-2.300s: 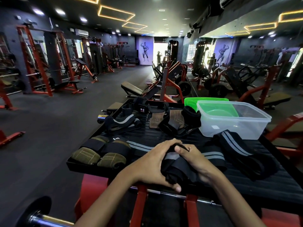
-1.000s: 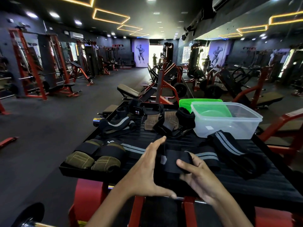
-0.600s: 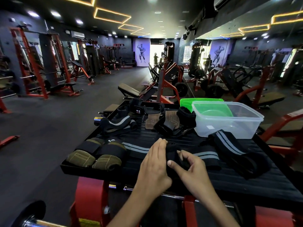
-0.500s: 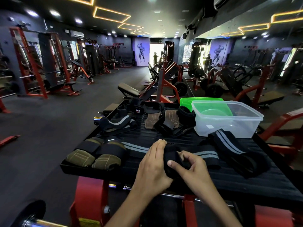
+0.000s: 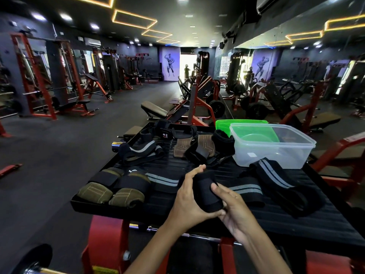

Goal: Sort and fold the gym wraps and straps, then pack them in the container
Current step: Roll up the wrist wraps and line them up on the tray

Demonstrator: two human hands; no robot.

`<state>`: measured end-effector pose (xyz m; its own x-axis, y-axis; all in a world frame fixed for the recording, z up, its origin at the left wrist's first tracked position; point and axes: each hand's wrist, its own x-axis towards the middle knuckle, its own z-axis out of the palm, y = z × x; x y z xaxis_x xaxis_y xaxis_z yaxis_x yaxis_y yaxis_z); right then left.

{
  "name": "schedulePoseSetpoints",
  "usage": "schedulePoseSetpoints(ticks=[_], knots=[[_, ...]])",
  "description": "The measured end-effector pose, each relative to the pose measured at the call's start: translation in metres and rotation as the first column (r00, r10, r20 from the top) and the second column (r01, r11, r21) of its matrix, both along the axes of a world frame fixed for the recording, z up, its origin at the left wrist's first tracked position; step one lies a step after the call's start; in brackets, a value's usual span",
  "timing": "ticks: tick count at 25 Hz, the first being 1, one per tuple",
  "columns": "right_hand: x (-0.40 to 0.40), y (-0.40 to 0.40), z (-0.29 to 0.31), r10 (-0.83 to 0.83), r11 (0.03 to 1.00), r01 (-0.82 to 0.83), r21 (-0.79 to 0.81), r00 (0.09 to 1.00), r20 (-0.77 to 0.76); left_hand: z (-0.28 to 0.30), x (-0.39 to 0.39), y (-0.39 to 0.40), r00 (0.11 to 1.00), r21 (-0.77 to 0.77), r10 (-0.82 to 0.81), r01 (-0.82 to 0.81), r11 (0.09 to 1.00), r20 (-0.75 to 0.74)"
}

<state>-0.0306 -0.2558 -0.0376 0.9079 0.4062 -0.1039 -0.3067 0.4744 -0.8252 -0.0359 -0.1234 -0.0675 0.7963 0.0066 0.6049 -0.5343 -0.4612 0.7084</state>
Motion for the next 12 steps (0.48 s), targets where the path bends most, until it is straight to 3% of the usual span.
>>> schedulePoseSetpoints(ticks=[3, 7, 12], knots=[[0.000, 0.005, 0.000, -0.020, 1.000, 0.020, 0.010, 1.000, -0.009, -0.003, 0.003, -0.001, 1.000, 0.018, 0.006, -0.006, 1.000, -0.010], [0.002, 0.012, 0.001, -0.076, 0.993, 0.081, -0.091, 0.995, 0.063, -0.005, 0.002, -0.001, 0.999, 0.012, 0.032, -0.032, 0.999, 0.019], [0.004, -0.001, 0.002, 0.049, 0.999, -0.045, -0.030, 0.991, 0.126, -0.005, 0.004, 0.006, 1.000, -0.011, -0.027, 0.027, 1.000, 0.010]])
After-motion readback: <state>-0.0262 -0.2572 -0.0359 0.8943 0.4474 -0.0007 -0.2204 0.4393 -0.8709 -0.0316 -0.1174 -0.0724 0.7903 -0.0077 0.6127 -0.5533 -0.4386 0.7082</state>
